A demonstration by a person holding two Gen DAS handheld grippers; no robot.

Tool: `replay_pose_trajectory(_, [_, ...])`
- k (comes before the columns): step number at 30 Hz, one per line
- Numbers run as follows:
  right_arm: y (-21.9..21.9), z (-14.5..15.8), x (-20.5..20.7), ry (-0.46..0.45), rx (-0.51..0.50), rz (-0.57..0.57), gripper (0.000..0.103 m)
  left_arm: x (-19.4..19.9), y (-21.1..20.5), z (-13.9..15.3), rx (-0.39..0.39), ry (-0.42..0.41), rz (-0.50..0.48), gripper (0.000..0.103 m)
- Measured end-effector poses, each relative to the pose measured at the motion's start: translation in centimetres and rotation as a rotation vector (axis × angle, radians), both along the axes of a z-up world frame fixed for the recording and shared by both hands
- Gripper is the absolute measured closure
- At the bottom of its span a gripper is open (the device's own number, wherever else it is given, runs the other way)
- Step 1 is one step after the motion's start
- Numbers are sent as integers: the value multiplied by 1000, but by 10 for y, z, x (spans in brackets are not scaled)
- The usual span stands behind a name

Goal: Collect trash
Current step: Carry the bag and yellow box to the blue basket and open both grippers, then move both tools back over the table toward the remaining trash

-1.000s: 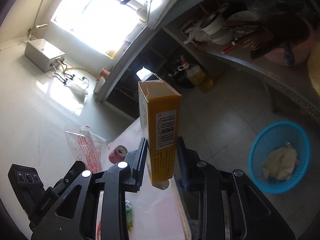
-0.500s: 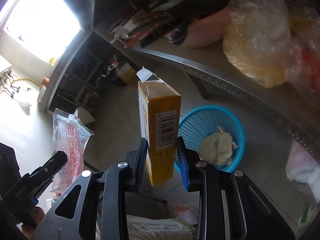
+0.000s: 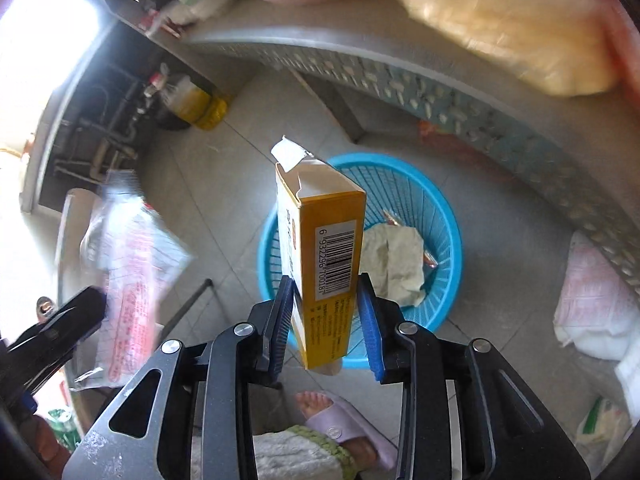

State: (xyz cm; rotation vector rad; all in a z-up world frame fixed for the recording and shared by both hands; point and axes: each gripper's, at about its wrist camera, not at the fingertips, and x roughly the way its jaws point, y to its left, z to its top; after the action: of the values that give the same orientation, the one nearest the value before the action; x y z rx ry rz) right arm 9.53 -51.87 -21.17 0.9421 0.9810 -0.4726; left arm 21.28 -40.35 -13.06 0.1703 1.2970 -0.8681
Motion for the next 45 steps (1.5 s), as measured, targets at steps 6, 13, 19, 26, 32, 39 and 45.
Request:
replay_pose_trajectory(6, [-6, -31, -6, 95, 11, -40, 52, 3, 16, 7, -9, -37, 54, 59])
replay_pose_trajectory(13, [7, -18, -28, 70, 1, -16, 52, -1, 44, 35, -47, -90, 89, 54])
replay_pose_trajectory(19, [20, 2, -26, 34, -21, 26, 45, -14, 74, 66, -78, -150, 98, 50])
replay_pose_trajectory(26, [51, 63, -10, -64, -117, 135, 32, -30, 116, 103, -99, -250, 107, 43])
replay_pose_trajectory(32, [85, 114, -1, -166, -190, 250, 20, -47, 158, 132, -127, -308, 149, 38])
replay_pose_trajectory(39, [118, 150, 4, -234, -211, 334, 19, -64, 207, 162, -157, -385, 205, 33])
replay_pose_trajectory(45, [140, 170, 7, -264, -215, 380, 18, -69, 244, 175, -165, -406, 263, 32])
